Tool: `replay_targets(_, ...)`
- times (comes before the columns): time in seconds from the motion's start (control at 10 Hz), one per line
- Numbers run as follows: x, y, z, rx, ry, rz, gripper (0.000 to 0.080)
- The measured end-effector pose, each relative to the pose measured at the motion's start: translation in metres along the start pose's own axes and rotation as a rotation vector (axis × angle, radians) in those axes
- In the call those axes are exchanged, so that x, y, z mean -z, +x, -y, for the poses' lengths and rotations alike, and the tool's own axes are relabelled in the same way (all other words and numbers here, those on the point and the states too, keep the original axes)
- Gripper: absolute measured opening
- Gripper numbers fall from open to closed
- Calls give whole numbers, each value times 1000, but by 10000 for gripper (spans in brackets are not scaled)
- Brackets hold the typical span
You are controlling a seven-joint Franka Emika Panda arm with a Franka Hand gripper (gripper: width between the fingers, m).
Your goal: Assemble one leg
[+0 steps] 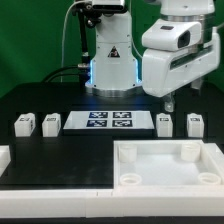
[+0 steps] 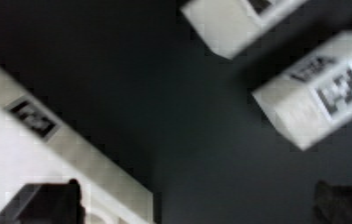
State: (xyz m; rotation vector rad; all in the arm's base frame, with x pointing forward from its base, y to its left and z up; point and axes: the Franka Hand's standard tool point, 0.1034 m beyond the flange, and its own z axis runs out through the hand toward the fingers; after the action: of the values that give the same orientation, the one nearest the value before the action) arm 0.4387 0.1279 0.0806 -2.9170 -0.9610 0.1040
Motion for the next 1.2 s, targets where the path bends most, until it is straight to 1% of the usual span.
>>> replay_targets(0.1, -7, -1, 3, -99, 4, -5, 648)
replay_targets(0.2, -14, -5, -1, -156, 18, -12, 648)
replay_targets(0.4, -14, -3, 2, -372, 31, -12, 648)
replay_targets(0.6, -14, -2, 5, -567, 50, -11, 648)
replay_targets(0.7, -15, -2, 9, -593, 52, -9, 648)
replay_targets(0.8, -18, -2, 19, -592, 60, 0, 648)
replay_targets(1.0, -32, -7, 34, -577, 67, 9, 648)
replay_targets(1.1, -37, -14, 39, -576, 80, 66, 648)
replay_targets(1.2, -38, -19, 43, -587, 106, 167, 648)
